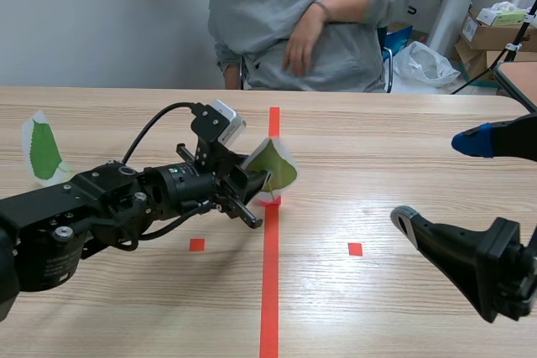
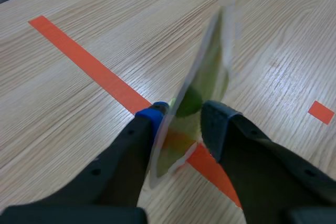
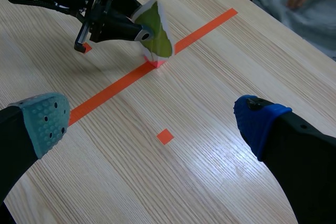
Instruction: Do the leaf sorting experiment
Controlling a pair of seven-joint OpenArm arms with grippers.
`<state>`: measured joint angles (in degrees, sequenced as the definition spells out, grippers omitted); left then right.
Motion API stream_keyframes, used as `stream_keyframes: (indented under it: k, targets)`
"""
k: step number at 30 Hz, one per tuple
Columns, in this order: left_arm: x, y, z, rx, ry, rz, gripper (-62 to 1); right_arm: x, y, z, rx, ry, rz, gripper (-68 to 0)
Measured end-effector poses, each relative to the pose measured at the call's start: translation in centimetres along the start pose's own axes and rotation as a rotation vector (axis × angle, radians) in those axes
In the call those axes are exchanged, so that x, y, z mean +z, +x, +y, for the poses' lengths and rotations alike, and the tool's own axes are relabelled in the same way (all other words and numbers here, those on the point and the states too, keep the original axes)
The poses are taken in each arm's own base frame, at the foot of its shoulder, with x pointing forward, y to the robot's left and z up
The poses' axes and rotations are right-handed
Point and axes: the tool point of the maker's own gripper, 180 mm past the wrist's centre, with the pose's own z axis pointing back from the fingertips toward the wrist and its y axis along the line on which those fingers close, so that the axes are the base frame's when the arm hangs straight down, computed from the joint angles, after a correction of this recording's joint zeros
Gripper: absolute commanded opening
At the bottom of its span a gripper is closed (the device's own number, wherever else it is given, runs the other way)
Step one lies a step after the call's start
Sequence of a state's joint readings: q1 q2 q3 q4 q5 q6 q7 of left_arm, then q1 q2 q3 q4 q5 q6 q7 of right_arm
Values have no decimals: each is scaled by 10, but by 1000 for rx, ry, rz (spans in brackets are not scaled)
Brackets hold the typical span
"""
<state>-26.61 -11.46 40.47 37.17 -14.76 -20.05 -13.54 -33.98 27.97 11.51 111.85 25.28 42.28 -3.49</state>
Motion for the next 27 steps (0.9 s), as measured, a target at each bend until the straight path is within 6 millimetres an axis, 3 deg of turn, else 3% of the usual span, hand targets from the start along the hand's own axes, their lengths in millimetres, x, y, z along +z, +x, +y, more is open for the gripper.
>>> stream_keyframes:
  k: [2, 15, 19, 23, 27]
  targets:
    - [0, 1, 0, 1, 0, -5, -567, 0, 0, 0, 0, 0, 0, -20]
    - [0, 3, -1, 1, -2, -20, -566, 0, 0, 0, 0, 0, 0, -20]
    - [1, 15, 0, -7, -2, -52, -566, 0, 0, 0, 0, 0, 0, -20]
    - [7, 33, 11, 4, 38, -103, -566, 0, 0, 0, 0, 0, 0, -20]
    - [29, 33, 39, 50, 127, -124, -566, 0, 0, 0, 0, 0, 0, -20]
